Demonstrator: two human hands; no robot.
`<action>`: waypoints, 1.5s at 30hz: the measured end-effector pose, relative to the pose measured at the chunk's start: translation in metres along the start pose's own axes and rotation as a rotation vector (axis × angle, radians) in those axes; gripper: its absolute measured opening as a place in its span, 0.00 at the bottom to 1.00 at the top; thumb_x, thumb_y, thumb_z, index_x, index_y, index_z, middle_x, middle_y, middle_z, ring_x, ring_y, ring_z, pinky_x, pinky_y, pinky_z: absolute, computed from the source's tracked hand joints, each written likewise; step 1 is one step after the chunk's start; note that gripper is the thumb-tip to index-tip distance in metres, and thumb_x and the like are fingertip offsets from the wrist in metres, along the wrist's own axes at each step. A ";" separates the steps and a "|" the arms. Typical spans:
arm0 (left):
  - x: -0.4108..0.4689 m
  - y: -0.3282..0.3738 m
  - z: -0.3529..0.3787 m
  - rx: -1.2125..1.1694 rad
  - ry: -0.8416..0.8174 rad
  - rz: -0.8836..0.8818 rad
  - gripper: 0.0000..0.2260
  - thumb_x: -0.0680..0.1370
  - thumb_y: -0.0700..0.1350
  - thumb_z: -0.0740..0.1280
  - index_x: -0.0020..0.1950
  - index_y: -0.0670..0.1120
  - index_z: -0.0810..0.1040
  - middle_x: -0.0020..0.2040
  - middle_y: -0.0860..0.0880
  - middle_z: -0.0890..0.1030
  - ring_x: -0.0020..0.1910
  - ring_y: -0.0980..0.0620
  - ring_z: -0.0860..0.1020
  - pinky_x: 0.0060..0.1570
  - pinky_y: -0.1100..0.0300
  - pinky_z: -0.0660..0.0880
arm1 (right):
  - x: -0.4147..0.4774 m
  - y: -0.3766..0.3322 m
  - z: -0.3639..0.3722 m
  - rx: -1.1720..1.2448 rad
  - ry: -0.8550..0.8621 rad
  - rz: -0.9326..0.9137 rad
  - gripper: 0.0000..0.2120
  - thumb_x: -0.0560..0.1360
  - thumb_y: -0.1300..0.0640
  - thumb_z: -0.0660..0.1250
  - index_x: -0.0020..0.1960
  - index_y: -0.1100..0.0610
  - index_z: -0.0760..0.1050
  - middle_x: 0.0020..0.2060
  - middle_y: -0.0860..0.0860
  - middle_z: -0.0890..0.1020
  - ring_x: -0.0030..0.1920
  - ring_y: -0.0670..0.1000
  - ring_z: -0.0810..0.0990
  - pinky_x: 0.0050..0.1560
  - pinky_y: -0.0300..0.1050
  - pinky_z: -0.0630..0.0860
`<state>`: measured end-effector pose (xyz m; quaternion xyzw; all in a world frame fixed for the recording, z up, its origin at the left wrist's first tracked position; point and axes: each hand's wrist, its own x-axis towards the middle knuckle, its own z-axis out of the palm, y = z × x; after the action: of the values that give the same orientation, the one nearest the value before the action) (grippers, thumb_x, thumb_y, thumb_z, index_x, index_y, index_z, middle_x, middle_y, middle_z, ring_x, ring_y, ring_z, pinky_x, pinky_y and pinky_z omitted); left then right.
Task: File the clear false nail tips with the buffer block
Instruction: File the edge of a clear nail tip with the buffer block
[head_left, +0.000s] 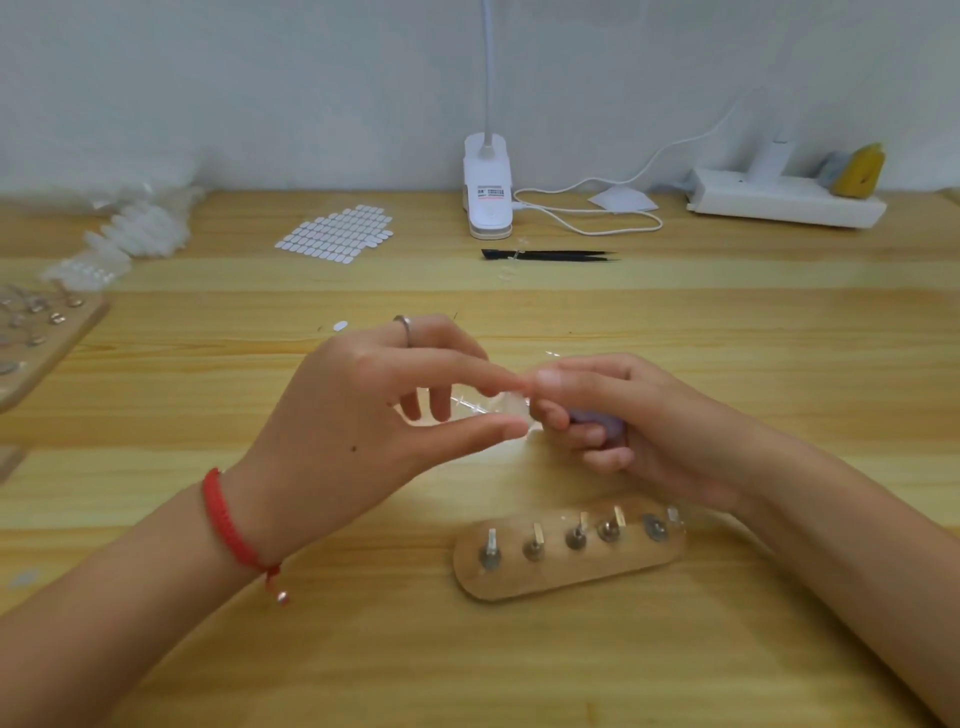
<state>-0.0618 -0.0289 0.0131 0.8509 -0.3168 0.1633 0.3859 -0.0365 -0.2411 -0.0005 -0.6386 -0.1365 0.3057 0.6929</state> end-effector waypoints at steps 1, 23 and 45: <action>-0.006 0.001 -0.002 -0.047 0.018 -0.037 0.11 0.70 0.54 0.72 0.48 0.51 0.84 0.42 0.56 0.80 0.33 0.54 0.75 0.34 0.63 0.73 | 0.000 0.000 -0.002 0.020 0.023 0.004 0.10 0.70 0.51 0.72 0.48 0.55 0.84 0.32 0.46 0.71 0.28 0.42 0.63 0.22 0.31 0.59; -0.050 0.009 0.008 -0.015 -0.095 -0.049 0.07 0.69 0.51 0.73 0.45 0.53 0.85 0.42 0.59 0.80 0.41 0.59 0.78 0.40 0.65 0.73 | 0.002 0.004 -0.009 0.063 0.116 0.007 0.07 0.68 0.56 0.70 0.43 0.50 0.85 0.29 0.45 0.68 0.26 0.42 0.62 0.22 0.31 0.57; -0.050 0.011 0.009 0.017 -0.144 -0.099 0.08 0.68 0.55 0.72 0.45 0.56 0.84 0.43 0.60 0.79 0.41 0.58 0.78 0.36 0.59 0.76 | 0.002 0.005 -0.008 0.093 0.128 0.006 0.06 0.68 0.57 0.70 0.42 0.50 0.85 0.29 0.46 0.68 0.25 0.41 0.62 0.21 0.31 0.57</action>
<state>-0.1061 -0.0208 -0.0133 0.8784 -0.2998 0.0849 0.3624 -0.0314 -0.2460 -0.0074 -0.6246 -0.0756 0.2723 0.7281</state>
